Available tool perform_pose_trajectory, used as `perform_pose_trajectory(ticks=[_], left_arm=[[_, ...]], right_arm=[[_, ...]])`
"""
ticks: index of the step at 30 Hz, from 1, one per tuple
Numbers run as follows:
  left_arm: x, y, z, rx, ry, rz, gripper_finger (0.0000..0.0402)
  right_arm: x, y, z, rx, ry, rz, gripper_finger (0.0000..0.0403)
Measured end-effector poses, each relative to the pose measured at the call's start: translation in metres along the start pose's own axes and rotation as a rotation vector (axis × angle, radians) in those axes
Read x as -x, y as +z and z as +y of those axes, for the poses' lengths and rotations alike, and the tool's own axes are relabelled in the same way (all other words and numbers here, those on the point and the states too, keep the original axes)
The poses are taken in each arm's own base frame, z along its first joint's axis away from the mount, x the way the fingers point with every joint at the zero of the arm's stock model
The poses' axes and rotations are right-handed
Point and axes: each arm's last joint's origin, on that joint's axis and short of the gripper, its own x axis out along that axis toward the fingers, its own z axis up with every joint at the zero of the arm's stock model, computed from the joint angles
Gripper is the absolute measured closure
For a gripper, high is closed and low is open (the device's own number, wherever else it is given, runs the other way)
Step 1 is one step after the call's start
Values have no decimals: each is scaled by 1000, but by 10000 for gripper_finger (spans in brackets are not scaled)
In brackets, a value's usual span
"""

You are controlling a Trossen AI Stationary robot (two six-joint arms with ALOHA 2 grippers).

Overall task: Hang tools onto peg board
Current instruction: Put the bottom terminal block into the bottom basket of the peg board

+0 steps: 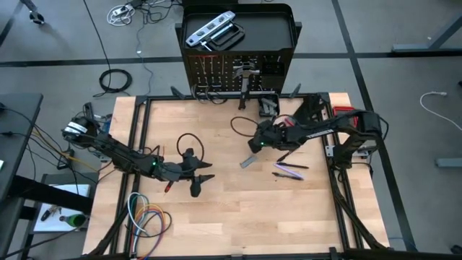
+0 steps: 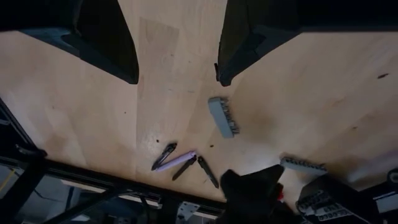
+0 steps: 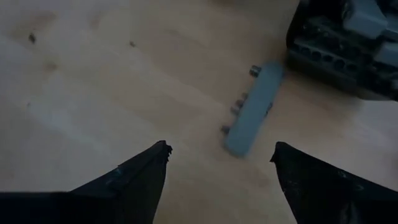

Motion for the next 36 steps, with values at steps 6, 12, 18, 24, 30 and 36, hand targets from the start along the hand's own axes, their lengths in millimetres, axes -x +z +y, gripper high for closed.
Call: perform_pose_trajectory(ticks=[6, 12, 18, 24, 30, 36], left_arm=[[0, 0, 0, -19, 2, -2, 183], [0, 0, 0, -23, 2, -3, 183], [0, 0, 1, -26, 8, 0, 183], [0, 0, 1, -28, 13, 2, 183], [0, 0, 1, -27, 12, 1, 183], [0, -1, 1, -29, 13, 4, 183]], right_arm=[[-23, 9, -8, -65, -1, 14, 70], [-61, 9, -21, -75, -13, 75, 56], [-64, 7, -26, -48, -17, 138, 140], [-46, 7, -28, 45, 11, 197, 306], [-23, 9, -29, 93, 101, 257, 303], [19, 26, -40, 73, 110, 178, 303]])
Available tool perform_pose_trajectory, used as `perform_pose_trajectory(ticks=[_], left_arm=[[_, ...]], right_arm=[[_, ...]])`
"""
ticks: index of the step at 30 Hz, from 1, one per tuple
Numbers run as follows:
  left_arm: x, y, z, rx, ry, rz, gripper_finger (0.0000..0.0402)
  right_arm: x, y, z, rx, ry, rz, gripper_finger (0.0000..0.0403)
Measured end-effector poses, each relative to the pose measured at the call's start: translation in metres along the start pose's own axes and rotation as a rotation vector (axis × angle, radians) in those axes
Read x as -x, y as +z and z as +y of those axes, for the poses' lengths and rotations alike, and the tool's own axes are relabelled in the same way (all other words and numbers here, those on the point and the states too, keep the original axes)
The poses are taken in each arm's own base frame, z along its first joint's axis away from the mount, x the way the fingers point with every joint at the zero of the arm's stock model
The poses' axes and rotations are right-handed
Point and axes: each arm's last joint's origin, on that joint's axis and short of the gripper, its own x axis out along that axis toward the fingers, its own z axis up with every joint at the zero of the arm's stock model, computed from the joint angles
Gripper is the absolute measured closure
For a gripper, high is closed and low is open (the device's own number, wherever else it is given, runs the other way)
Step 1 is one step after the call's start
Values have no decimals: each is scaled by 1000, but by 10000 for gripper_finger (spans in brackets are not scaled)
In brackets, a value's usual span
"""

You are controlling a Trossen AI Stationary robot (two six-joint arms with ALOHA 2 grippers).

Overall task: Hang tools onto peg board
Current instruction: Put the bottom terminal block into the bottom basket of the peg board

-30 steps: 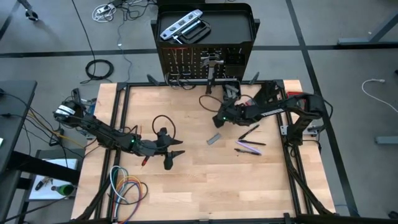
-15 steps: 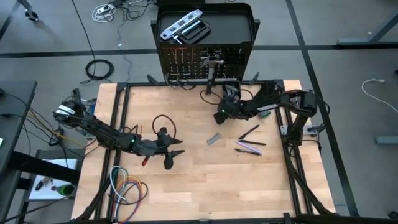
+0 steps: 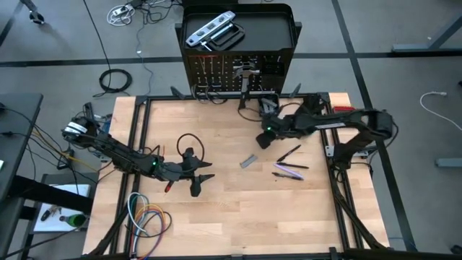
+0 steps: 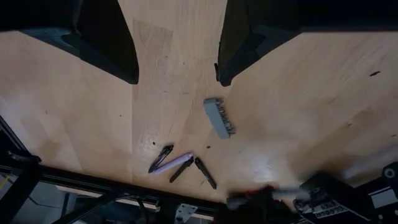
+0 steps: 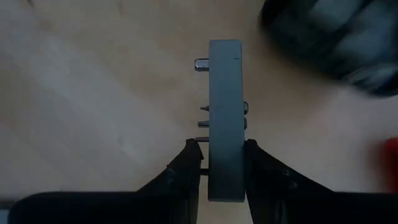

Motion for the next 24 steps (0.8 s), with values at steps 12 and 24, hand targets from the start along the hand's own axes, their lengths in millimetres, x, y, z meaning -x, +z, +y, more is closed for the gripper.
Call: perform_pose_trajectory(ticks=[12, 24], left_arm=[[0, 1, 0, 3, -2, -5, 183], [0, 0, 0, 0, 6, -1, 183]], right_arm=[[25, 34, -33, -57, -146, -275, 295], [-20, 55, -49, -62, -116, -284, 229]])
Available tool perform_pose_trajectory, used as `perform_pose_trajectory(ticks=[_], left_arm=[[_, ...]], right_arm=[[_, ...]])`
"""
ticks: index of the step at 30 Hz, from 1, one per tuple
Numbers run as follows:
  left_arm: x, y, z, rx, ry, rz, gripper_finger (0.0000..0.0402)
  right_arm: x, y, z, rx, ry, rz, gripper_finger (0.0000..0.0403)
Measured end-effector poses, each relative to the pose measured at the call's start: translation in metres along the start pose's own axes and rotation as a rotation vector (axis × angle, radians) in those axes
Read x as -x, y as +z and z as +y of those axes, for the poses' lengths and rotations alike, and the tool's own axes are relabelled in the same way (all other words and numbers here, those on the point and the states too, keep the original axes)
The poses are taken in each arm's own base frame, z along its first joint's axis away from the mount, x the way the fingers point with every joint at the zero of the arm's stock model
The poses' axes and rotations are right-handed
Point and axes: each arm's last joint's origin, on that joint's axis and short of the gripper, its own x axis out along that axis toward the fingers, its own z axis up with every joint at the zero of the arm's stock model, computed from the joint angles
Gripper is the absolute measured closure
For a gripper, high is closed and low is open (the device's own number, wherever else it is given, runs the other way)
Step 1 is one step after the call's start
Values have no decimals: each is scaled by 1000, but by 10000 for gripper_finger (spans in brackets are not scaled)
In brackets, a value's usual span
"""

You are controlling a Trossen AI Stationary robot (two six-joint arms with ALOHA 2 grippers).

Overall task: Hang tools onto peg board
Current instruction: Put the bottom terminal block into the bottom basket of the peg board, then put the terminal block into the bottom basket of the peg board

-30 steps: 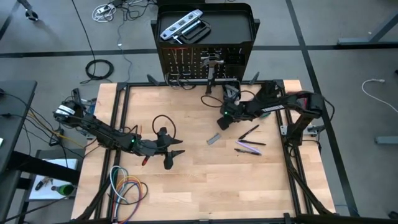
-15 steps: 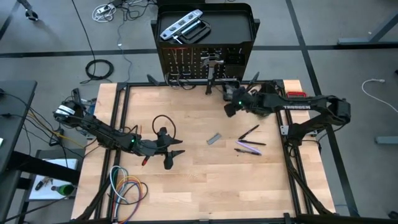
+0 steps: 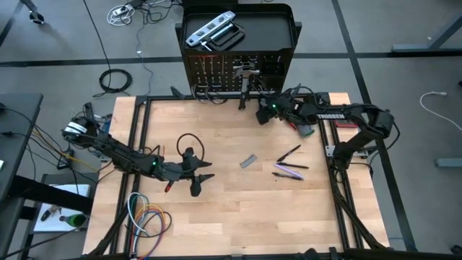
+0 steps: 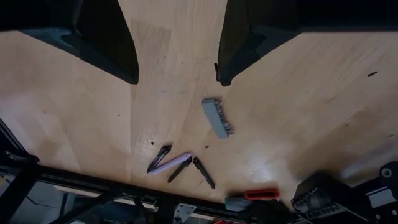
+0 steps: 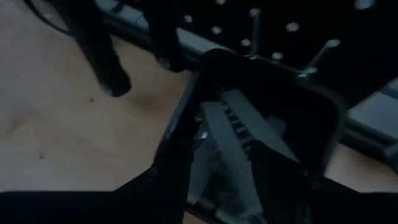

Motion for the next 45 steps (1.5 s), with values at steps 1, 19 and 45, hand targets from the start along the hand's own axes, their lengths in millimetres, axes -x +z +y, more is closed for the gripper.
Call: perform_pose_trajectory(ticks=[1, 19, 45], left_arm=[[0, 0, 0, -1, 1, 1, 183], [0, -1, 0, 4, -8, 10, 183], [0, 1, 0, -79, 22, -16, 183]], right_arm=[[0, 0, 0, 1, 11, 5, 219], [85, -47, 82, 398, 564, 126, 142], [57, -88, 106, 708, 592, 238, 92]])
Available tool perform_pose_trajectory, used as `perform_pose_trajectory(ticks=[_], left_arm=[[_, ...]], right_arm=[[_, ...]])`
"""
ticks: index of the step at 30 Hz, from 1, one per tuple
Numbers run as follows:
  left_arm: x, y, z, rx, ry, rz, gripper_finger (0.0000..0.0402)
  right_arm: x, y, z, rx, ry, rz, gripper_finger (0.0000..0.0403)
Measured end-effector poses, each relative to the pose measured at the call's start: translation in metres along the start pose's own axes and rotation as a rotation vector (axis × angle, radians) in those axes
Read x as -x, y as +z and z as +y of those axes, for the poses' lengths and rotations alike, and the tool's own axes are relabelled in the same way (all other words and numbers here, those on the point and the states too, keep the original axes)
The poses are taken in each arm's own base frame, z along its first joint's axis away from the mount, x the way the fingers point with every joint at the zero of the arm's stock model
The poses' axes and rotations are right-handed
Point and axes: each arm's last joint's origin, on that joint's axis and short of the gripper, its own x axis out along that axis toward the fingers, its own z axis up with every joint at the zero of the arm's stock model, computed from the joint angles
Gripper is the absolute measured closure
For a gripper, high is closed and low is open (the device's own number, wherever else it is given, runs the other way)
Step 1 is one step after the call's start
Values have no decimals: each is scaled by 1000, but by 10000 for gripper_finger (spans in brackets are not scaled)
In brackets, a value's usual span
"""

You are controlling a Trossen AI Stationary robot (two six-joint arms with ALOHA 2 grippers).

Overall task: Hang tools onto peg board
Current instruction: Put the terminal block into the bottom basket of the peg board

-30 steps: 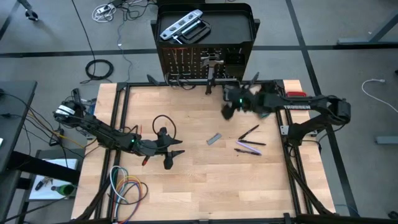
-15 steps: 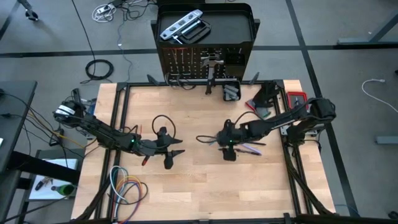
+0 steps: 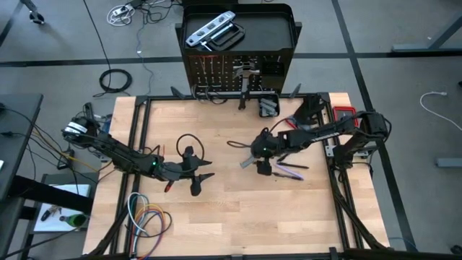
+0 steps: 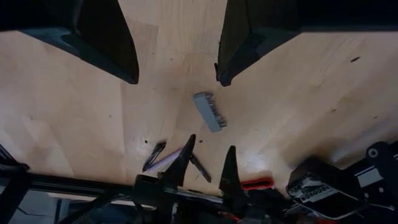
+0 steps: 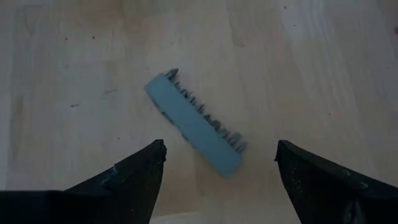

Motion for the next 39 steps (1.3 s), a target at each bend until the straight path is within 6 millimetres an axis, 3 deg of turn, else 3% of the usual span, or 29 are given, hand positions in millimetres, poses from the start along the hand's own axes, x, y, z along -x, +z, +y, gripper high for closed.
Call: perform_pose_trajectory(ticks=[10, 16, 20, 24, 30, 35, 39], left_arm=[[-1, 1, 2, -18, 9, -1, 183], [-4, 2, 8, -8, 35, -6, 183], [-4, 2, 9, -8, 37, -4, 183], [-4, 1, 8, -12, 17, 10, 183], [-4, 0, 8, -3, 12, 22, 183], [-4, 0, 8, 12, 7, 27, 183], [-4, 0, 8, 16, 3, 31, 183]], right_arm=[[-4, 4, -6, -8, 9, -19, 92], [-33, 14, -5, 22, 8, 78, 92], [-48, 15, -5, 18, 68, 234, 99], [-56, 12, -2, 40, 57, 317, 144], [-53, 13, 5, 177, 43, 291, 290], [-42, 17, 3, 144, 20, 260, 293], [-16, 17, -3, 106, -82, 284, 293]])
